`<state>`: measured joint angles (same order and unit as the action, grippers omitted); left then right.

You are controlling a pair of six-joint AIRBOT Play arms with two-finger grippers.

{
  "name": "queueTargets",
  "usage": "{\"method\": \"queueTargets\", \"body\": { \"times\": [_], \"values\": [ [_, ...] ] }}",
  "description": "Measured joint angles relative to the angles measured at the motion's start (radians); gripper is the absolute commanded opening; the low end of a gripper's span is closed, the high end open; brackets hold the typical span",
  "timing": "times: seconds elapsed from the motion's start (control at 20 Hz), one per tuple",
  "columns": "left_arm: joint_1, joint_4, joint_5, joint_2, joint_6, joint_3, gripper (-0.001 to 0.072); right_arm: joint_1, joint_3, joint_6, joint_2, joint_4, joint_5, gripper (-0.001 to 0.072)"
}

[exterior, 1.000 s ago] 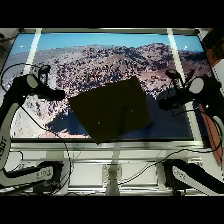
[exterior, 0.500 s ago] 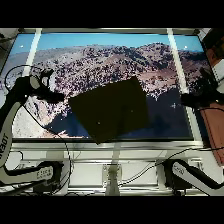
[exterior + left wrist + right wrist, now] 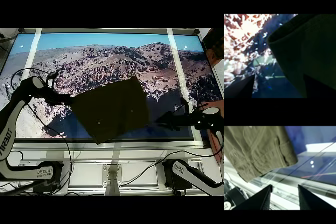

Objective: Fold the clothes and pants, and hang the long-sleeved shirts on hangers.

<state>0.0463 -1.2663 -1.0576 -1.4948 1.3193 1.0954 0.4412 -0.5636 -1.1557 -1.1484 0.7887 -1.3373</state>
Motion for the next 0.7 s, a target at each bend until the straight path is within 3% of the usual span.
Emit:
{"method": "queueTargets", "body": {
  "times": [0.05, 0.15, 0.2, 0.3, 0.35, 0.4, 0.7],
  "values": [
    [0.002, 0.029, 0.005, -0.020, 0.000, 0.000, 0.0624, -0.015, 0.016, 0.004, 0.000, -0.010, 0.016, 0.0374],
    [0.004, 0.088, 0.024, -0.056, -0.003, 0.000, 0.0586, -0.037, 0.034, 0.008, 0.000, -0.034, 0.037, 0.0375],
    [0.005, 0.117, 0.037, -0.070, -0.003, 0.001, 0.0500, -0.043, 0.040, 0.010, 0.000, -0.040, 0.050, 0.0375],
    [0.006, 0.175, 0.073, -0.097, -0.003, 0.001, 0.0231, -0.053, 0.048, 0.012, 0.000, -0.058, 0.068, 0.0380],
    [0.006, 0.205, 0.095, -0.108, -0.003, 0.000, 0.0092, -0.055, 0.051, 0.012, 0.000, -0.062, 0.077, 0.0443],
    [0.005, 0.222, 0.111, -0.114, -0.004, -0.001, 0.0008, -0.057, 0.054, 0.012, 0.000, -0.070, 0.081, 0.0508],
    [0.003, 0.355, 0.171, -0.125, -0.047, -0.001, 0.0011, -0.064, 0.086, -0.040, -0.001, -0.095, 0.130, 0.0514]
  ]
}}
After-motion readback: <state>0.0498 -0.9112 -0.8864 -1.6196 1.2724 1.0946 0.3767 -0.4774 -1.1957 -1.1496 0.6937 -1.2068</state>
